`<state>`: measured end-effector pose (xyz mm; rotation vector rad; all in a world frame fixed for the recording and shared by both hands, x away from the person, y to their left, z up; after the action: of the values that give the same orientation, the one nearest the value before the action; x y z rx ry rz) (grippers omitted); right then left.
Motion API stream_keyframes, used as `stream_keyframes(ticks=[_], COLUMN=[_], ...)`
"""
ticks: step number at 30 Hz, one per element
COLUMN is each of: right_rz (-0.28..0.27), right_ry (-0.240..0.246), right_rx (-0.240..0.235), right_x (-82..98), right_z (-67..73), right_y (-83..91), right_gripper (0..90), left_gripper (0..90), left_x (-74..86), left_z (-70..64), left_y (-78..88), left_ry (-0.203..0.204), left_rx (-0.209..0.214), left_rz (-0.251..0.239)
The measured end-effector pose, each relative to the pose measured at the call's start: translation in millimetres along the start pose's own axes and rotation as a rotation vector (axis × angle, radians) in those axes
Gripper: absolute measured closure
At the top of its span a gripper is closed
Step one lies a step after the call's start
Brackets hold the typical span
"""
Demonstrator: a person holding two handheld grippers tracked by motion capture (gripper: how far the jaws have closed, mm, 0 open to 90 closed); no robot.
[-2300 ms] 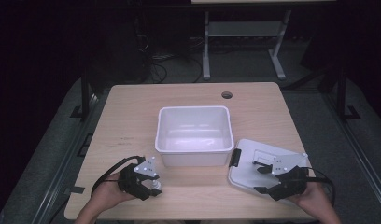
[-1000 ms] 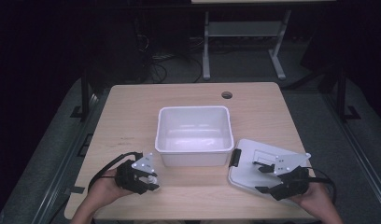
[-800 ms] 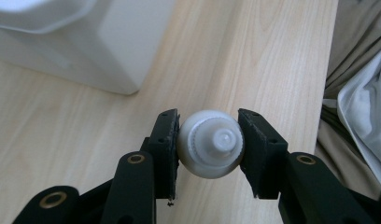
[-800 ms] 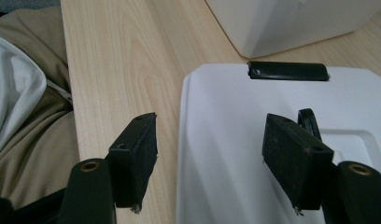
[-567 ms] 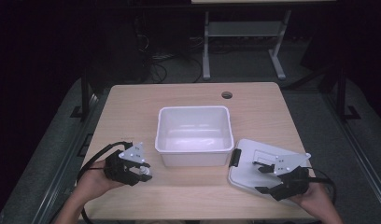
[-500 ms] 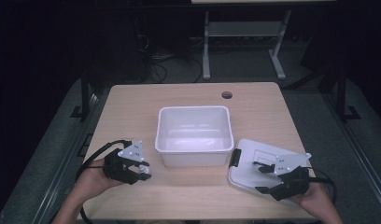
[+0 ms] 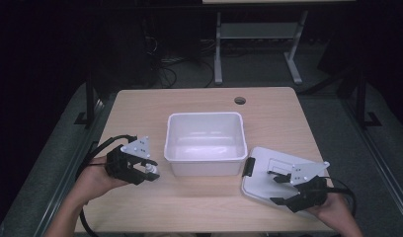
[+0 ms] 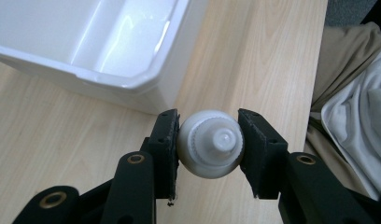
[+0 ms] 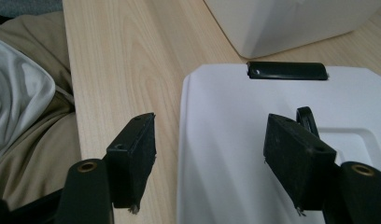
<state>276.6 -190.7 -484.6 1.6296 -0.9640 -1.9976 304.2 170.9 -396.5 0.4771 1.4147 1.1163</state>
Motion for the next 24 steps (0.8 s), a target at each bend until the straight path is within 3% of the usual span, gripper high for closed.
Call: stream_keyframes(ticks=[10, 13, 17, 24], right_rz=[-0.015, -0.037, 0.002, -0.010], right_ry=[-0.013, -0.019, 0.005, -0.004], right_rx=[0.001, -0.023, -0.016, -0.019], right_x=[-1.4, -5.7, -6.1, -6.5], right_z=[0.0, 3.2, 3.5, 3.2], right_y=[1.6, -1.0, -5.2, -3.4], right_gripper=[32.6, 32.6, 32.2, 32.1], left_gripper=[60.0, 60.0, 60.0, 60.0], left_x=[-14.3, -18.5, -25.7, -38.4], left_z=[13.5, 17.9, 22.3, 28.5], left_y=[10.4, 13.0, 15.2, 12.3], left_ry=[-0.002, -0.010, -0.008, -0.018], left_rx=[-0.007, -0.012, -0.018, -0.021], left_rz=[0.000, 0.002, -0.004, 0.000])
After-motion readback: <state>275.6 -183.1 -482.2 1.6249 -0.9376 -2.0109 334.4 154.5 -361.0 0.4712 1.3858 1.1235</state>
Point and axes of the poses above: each handheld gripper's, and its own axes: y roughly backward along the jaws, x roughly out of its underside, z roughly to its left, the point moved 10 cm from there along -y, roughly forward along the jaws, and after that the axes turned 9 degrees about -x, right-handed, at the moved point
